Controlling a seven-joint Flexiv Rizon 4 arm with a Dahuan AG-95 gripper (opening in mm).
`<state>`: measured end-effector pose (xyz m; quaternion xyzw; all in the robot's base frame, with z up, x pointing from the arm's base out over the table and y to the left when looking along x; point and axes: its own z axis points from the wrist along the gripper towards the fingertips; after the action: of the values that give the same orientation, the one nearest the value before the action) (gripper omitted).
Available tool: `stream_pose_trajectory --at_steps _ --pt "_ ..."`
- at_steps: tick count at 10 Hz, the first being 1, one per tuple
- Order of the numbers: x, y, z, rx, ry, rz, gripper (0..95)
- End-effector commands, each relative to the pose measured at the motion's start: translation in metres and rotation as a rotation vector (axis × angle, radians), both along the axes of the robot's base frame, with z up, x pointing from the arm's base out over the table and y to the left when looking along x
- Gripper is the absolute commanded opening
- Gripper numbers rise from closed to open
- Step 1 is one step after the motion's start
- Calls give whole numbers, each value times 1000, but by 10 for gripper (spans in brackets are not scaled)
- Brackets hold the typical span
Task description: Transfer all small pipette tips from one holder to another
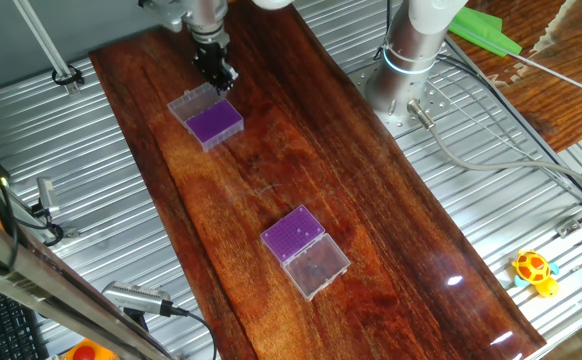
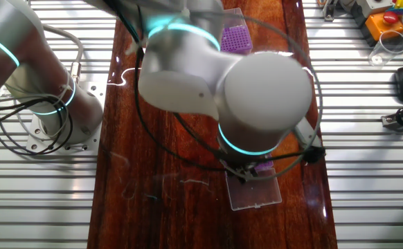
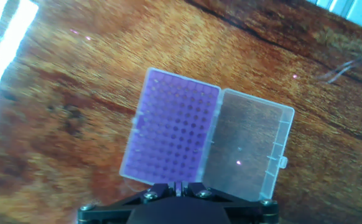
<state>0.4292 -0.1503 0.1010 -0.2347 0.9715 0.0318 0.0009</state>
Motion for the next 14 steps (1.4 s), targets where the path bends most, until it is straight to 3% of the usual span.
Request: stream_pose_trajectory --at_steps 1,2,3,5,7,11,14 --pt "3 17 7 -3 4 -21 0" --pt "7 31 8 -3 5 -38 0" --pt "14 65 6 -2 7 -81 0" --pt "16 102 4 0 9 -138 0" --pt "16 107 3 9 7 -143 0" --pt "16 107 3 10 23 23 0" --pt "16 107 3 7 20 54 0"
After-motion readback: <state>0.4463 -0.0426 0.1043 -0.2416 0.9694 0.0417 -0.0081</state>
